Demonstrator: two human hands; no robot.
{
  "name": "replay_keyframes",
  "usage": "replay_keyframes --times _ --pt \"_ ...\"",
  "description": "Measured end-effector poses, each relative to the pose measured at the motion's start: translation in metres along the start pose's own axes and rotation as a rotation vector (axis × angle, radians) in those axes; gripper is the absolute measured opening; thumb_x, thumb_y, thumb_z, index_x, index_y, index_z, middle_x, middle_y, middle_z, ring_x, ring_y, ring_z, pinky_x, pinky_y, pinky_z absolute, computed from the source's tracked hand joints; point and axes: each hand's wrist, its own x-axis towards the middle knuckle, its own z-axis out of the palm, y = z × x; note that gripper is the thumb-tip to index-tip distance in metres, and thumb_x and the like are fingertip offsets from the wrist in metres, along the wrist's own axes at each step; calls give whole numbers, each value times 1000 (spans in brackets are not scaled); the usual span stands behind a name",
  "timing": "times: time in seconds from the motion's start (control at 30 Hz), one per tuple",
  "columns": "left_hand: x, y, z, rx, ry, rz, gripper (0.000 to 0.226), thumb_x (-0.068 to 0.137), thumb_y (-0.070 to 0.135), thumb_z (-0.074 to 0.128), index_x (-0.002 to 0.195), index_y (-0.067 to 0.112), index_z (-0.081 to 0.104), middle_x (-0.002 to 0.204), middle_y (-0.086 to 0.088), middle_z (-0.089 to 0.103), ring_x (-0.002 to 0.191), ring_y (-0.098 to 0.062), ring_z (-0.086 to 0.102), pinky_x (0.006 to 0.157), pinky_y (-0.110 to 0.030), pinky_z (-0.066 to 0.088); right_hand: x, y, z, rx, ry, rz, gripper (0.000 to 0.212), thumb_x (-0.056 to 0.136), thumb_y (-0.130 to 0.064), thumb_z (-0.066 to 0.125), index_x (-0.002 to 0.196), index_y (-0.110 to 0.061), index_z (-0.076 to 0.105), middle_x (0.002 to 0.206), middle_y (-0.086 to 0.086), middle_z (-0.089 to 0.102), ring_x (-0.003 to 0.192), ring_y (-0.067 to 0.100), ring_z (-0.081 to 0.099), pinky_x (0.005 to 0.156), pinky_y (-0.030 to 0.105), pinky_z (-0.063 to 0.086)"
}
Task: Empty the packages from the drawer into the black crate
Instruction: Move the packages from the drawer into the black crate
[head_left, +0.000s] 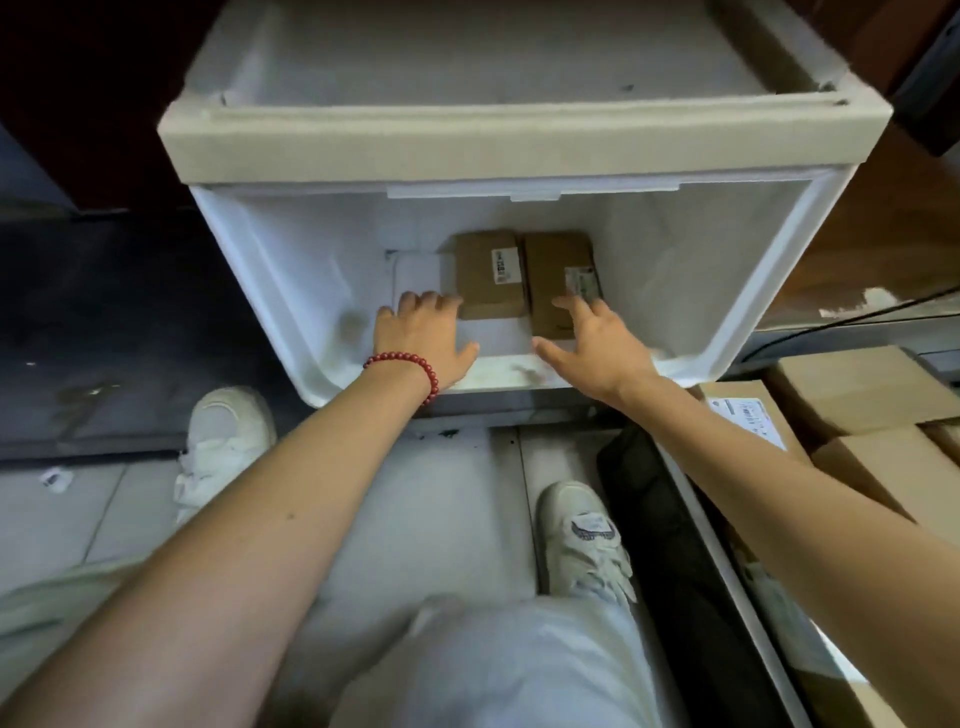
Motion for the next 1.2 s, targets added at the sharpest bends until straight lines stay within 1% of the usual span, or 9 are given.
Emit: replay_keyframes --times 0.17,0.33,0.5,0.6,0.7,0.9,1.03,1.1,1.2 --pt "54 -2 30 22 -57 40 60 96 46 41 147 19 26 147 -10 37 133 -31 34 104 -45 31 75 2 23 -2 -145 103 62 95 -54 47 145 -21 32 149 11 38 133 34 41 105 47 41" --pt "100 -7 53 18 -125 9 60 96 46 43 147 21 25 146 -12 37 135 -35 30 109 -52 23 141 17 57 39 -174 120 40 81 -57 40 108 -32 55 110 6 61 107 34 58 96 49 48" --pt "137 -9 67 -79 -124 -40 60 94 40 47 144 16 25 140 -13 43 131 -33 34 107 -52 23 171 21 74 -90 -225 208 71 88 -54 41 149 -18 30 148 15 34 139 41 23 112 53 22" --pt "148 -10 81 -176 -135 -67 60 94 38 48 143 15 24 137 -11 47 129 -32 38 106 -52 26 181 25 87 -73 -259 227 78 86 -59 36 154 -22 22 157 16 21 145 42 7 116 55 10" --pt "156 -13 96 -359 -177 -174 62 95 41 47 145 15 22 141 -11 44 130 -33 38 107 -51 28 182 25 92 -14 -208 250 96 71 -75 26 154 -26 20 157 14 19 143 41 8 115 56 10" --pt "161 -8 122 -793 -229 -268 73 87 36 58 149 17 23 140 -11 48 125 -33 48 104 -49 40 181 18 88 107 -172 263 64 96 -46 46 152 -24 24 155 19 9 143 43 3 119 51 9" --pt "162 -10 116 -894 -228 -397 60 94 43 50 143 10 35 140 -14 42 125 -32 46 105 -40 40 185 18 93 182 -147 326 58 95 -56 41 139 -19 49 151 19 31 143 40 14 115 49 15" --pt "159 -11 113 -943 -237 -450 60 95 46 49 141 10 39 140 -14 42 124 -32 48 103 -38 41 181 14 88 273 -114 317 54 94 -56 44 131 -17 55 134 16 53 134 37 35 112 45 28" --pt "145 -5 102 -1013 -213 -503 59 91 46 54 136 10 43 135 -13 46 117 -31 52 99 -42 47 169 7 77 507 -68 317 38 96 -37 54 124 -10 53 111 8 62 106 26 60 84 34 47"
